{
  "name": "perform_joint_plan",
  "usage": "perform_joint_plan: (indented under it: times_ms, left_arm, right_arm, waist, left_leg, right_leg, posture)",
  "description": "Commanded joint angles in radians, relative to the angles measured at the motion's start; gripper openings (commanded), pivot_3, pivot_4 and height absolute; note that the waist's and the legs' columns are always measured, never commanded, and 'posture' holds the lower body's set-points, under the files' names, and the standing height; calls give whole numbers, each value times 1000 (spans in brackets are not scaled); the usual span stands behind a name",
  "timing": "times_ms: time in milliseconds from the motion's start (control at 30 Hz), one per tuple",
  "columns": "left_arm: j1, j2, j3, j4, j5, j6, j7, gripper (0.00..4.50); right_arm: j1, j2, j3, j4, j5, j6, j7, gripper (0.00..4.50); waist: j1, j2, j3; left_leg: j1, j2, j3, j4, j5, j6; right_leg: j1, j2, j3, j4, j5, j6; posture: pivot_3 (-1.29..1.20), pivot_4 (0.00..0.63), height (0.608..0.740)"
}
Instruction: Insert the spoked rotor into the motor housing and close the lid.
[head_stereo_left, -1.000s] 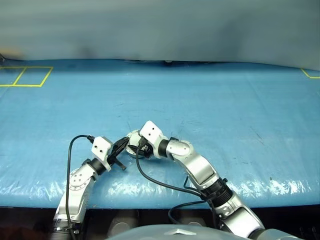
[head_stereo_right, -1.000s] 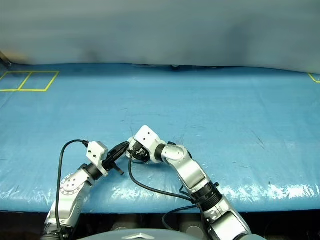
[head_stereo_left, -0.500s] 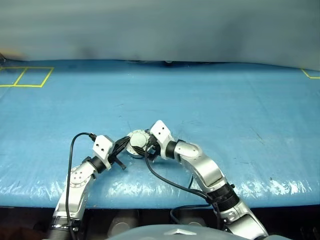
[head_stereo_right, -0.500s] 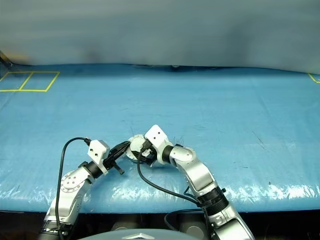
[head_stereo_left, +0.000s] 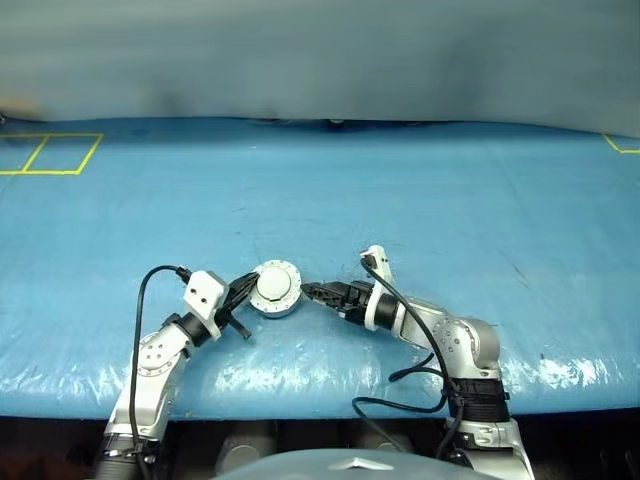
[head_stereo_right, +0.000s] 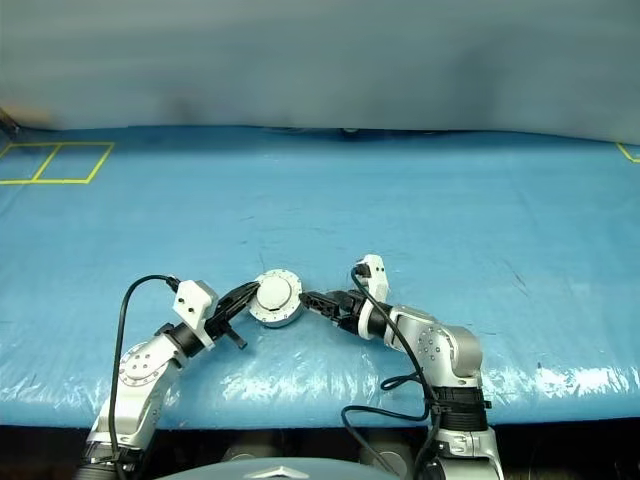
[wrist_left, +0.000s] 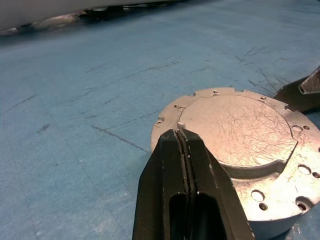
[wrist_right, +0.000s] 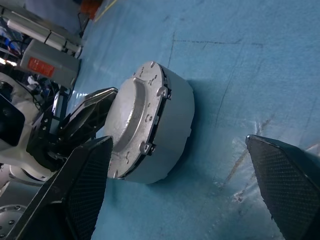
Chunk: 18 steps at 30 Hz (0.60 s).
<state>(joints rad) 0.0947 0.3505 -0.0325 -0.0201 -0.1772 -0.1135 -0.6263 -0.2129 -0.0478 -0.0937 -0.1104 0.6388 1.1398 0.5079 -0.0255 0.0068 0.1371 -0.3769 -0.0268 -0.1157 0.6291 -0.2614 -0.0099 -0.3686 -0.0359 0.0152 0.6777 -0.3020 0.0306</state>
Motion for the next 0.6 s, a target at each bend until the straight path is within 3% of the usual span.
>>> perform_joint_plan:
  times_ms: [33,333,467,600]
  left_arm:
    - [8,-2,-21,4,12,3,-3,0]
    - [21,1,-15,-5,18,-2,11,0]
    - [27,2,-14,-10,18,-3,16,0]
    - [36,1,-14,-15,18,-4,19,0]
  right_arm:
    - [7,55,-39,81,52,71,-49,4474]
    - [-22,151,-49,142,118,121,-98,4474]
    - [-36,177,-116,183,181,139,-115,3561]
    - [-45,192,-154,200,229,149,-140,2213]
  waist:
    - [-4,0,0]
    - [-11,0,0]
    - [-11,0,0]
    - [-11,0,0]
  left_leg:
    - [0,0,0,0,0,0]
    - [1,0,1,0,0,0]
    - [1,0,1,0,0,0]
    - [0,0,1,0,0,0]
  right_leg:
    - [0,0,0,0,0,0]
    - [0,0,0,1,0,0]
    - [0,0,0,1,0,0]
    - [-1,0,1,1,0,0]
  posture:
    - [0,150,740]
    - [0,150,740]
    - [0,150,740]
    - [0,150,740]
